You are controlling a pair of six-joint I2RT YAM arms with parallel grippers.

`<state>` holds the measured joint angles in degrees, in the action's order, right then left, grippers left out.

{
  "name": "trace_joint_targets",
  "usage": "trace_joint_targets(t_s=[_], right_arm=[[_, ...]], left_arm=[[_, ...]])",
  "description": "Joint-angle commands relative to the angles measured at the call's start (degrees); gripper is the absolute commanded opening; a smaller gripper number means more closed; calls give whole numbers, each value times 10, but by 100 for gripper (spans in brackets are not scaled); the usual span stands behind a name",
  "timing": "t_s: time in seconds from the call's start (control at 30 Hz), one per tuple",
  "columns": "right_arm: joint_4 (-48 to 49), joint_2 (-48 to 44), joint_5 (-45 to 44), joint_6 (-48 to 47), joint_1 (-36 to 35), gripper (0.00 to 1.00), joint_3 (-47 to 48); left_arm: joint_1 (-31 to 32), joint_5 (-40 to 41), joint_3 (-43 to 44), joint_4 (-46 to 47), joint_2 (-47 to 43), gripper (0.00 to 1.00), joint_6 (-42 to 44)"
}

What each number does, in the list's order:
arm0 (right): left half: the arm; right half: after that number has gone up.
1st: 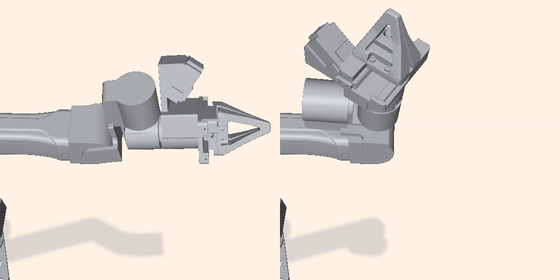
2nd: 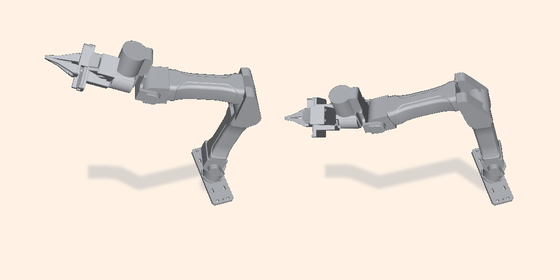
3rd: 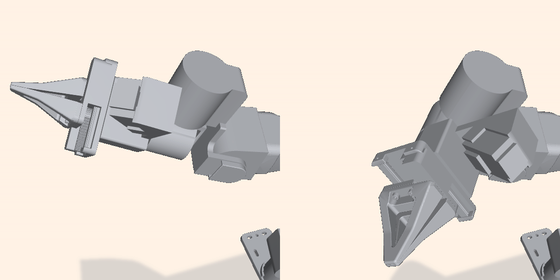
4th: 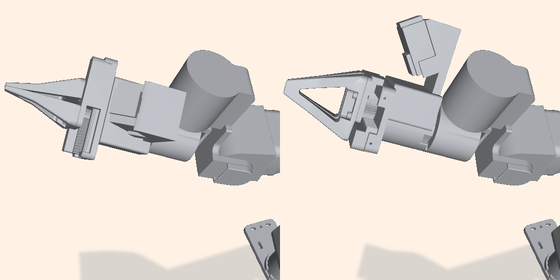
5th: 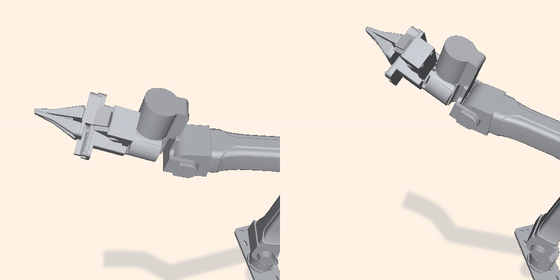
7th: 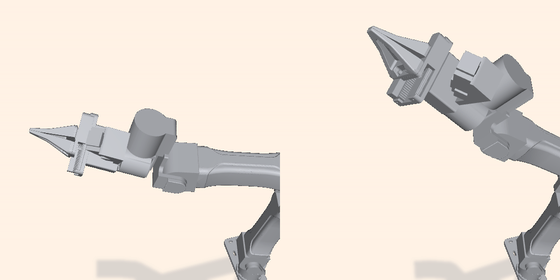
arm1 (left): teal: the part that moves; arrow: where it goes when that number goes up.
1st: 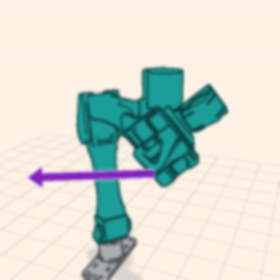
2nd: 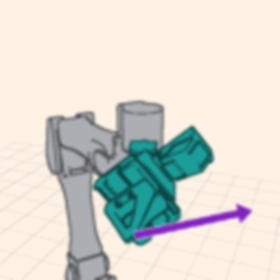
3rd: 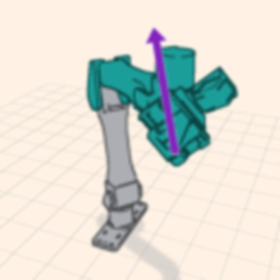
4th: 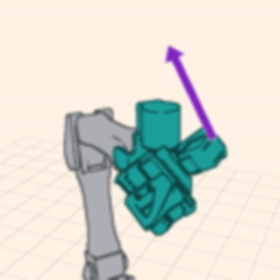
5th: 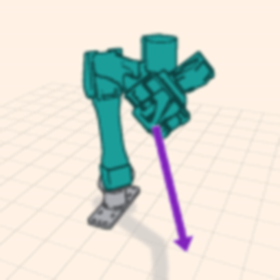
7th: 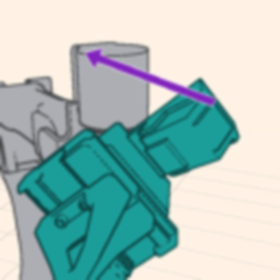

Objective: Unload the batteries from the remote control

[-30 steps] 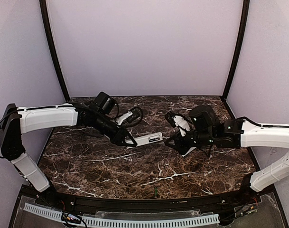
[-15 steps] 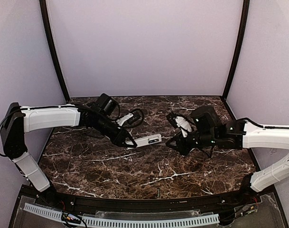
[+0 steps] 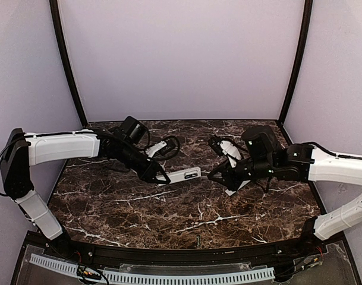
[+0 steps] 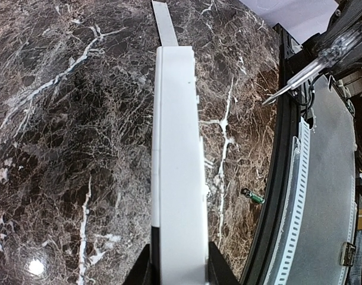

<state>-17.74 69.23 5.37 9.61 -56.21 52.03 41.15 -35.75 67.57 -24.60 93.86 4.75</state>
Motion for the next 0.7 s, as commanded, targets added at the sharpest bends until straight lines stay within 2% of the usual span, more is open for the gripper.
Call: trace_joint_targets(t_s=[0.0,0.3,0.4,0.67], right_arm=[[-31,8,7,-44,3,0,41],[-93,15,-43,-92,3,0,84],[-108,13,-50,-104,3,0,99],[-143,17,-52,-157,2,0,133]], left_arm=[[3,1,15,-19,-30,0,21],[3,14,9,8,-46,0,14],[3,32,-9,41,-74,0,45],[4,50,-8,50,-102,0,181]])
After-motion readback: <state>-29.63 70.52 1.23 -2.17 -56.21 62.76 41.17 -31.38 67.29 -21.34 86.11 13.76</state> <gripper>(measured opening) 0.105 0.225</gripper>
